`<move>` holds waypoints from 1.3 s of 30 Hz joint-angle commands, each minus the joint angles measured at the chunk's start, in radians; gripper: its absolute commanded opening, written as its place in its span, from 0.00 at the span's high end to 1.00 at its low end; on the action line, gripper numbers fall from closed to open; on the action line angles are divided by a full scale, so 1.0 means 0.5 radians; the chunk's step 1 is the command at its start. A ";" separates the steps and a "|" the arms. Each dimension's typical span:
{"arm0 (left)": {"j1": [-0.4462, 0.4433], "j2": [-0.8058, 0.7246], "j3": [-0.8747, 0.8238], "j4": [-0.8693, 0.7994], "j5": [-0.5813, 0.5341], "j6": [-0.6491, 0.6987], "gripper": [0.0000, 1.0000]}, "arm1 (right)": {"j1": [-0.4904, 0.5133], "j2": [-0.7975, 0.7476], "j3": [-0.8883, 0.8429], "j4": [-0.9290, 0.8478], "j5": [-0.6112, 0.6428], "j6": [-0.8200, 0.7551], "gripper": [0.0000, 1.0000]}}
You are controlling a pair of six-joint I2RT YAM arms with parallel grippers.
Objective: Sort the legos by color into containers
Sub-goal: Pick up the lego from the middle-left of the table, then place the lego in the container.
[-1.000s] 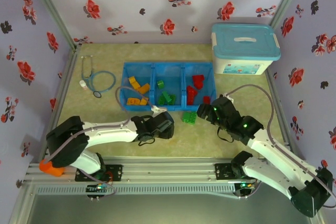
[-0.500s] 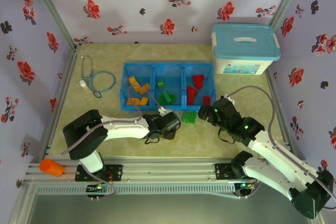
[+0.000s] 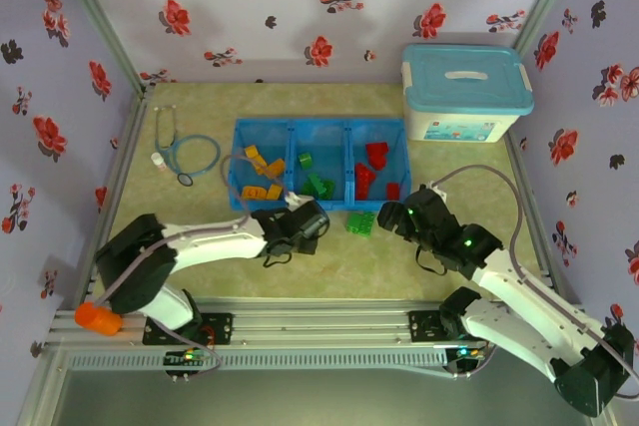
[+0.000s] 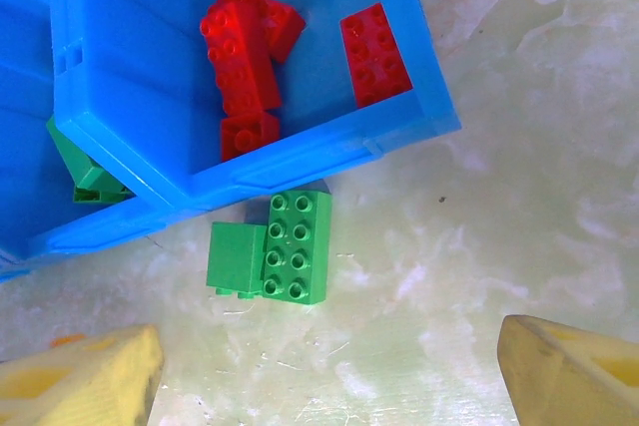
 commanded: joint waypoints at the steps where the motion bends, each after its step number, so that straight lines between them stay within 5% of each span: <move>1: 0.180 -0.283 -0.063 -0.096 -0.104 0.089 0.64 | 0.014 -0.052 -0.051 -0.052 0.071 0.056 0.13; 9: 0.843 -0.471 -0.005 -0.079 0.119 0.340 0.64 | 0.014 -0.049 -0.096 -0.005 0.023 0.087 0.13; 17: 1.145 -0.184 0.228 0.018 0.307 0.463 0.64 | 0.014 -0.032 -0.111 -0.053 0.004 0.084 0.12; 19: 1.191 -0.103 0.321 -0.004 0.340 0.487 0.54 | 0.014 -0.020 -0.116 -0.051 -0.006 0.092 0.12; 21: 1.214 -0.041 0.441 -0.081 0.359 0.529 0.28 | 0.014 -0.003 -0.116 -0.047 -0.021 0.092 0.12; 22: 1.211 -0.035 0.487 -0.111 0.362 0.552 0.24 | 0.014 0.005 -0.118 -0.046 -0.026 0.091 0.12; 39: 0.981 -0.825 -0.019 -0.213 0.277 0.374 0.25 | 0.178 0.459 0.040 0.098 0.008 0.058 0.24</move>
